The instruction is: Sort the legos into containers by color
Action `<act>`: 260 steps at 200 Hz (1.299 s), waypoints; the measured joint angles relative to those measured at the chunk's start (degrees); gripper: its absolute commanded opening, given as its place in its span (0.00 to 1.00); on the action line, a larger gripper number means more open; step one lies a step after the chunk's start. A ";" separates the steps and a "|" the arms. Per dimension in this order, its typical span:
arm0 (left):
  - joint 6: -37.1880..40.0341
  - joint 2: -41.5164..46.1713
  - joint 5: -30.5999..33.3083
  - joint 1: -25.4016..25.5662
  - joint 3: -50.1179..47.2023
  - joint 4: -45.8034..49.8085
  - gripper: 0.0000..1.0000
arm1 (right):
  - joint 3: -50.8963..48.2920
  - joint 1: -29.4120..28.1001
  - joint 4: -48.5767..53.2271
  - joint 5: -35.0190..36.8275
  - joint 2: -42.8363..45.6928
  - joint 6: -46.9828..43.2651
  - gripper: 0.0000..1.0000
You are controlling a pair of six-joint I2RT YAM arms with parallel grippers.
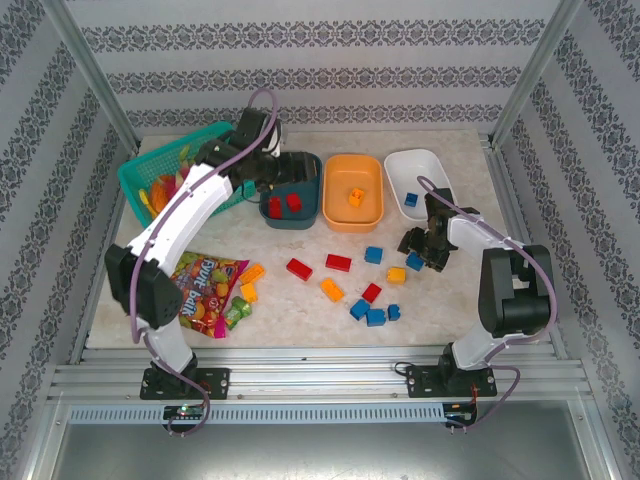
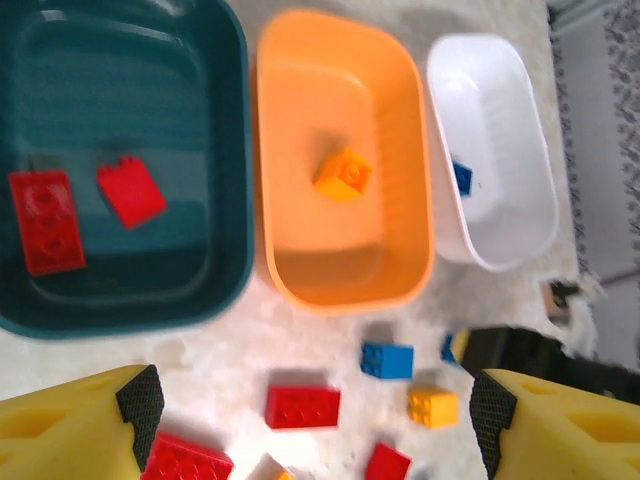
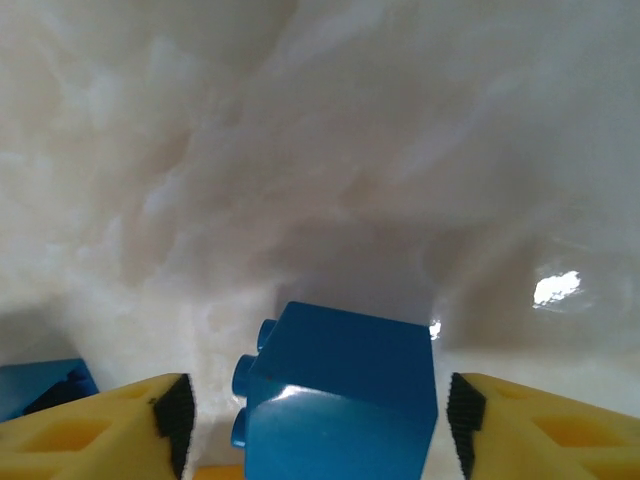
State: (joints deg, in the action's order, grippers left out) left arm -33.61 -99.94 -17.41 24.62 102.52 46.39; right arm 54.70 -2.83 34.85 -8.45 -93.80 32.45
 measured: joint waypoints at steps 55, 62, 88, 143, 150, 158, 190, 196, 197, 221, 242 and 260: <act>-4.28 13.03 -2.47 2.54 -22.77 -8.15 0.82 | 0.96 0.11 -0.17 -0.90 -2.62 0.39 0.31; -4.72 14.49 -2.49 2.80 -24.55 -8.83 0.82 | 0.98 0.11 -0.20 -0.87 -2.58 0.55 0.28; -7.26 20.48 -2.32 3.54 -30.84 -12.41 0.82 | 1.09 -0.02 0.24 0.39 -0.22 0.48 0.23; -12.76 26.60 -1.33 4.98 -36.81 -21.09 0.84 | 15.26 -0.66 2.64 6.45 5.03 -1.46 0.22; -13.27 26.56 -1.22 5.03 -36.83 -22.45 0.85 | 18.05 -0.39 2.71 6.93 3.93 -1.79 0.22; -13.73 26.51 -1.07 5.03 -36.76 -23.80 0.85 | 21.20 -0.02 2.67 7.41 2.16 -2.21 0.22; -14.49 24.00 -0.74 5.03 -33.57 -25.99 0.85 | 32.79 2.58 3.19 8.70 -9.90 -2.47 0.22; -14.51 23.34 -0.70 5.07 -32.74 -26.36 0.85 | 34.88 3.06 3.76 8.76 -12.57 -2.47 0.23; -14.51 23.28 -0.72 5.07 -32.68 -26.40 0.85 | 35.43 3.19 3.96 8.79 -13.18 -2.45 0.23; -14.51 22.40 -0.31 5.35 -31.08 -26.80 0.85 | 42.80 4.55 6.10 9.07 -23.41 -2.43 0.26; -14.49 22.40 0.11 5.97 -30.80 -26.77 0.85 | 47.01 5.35 8.72 8.87 -30.03 -2.19 0.37; -14.51 22.40 0.81 6.29 -30.82 -26.67 0.85 | 49.24 5.73 10.56 8.37 -33.46 -1.75 0.50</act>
State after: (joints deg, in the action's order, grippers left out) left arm -48.12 -77.54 -16.60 30.92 71.70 19.73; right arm 103.94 2.90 45.41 -0.08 -127.26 30.70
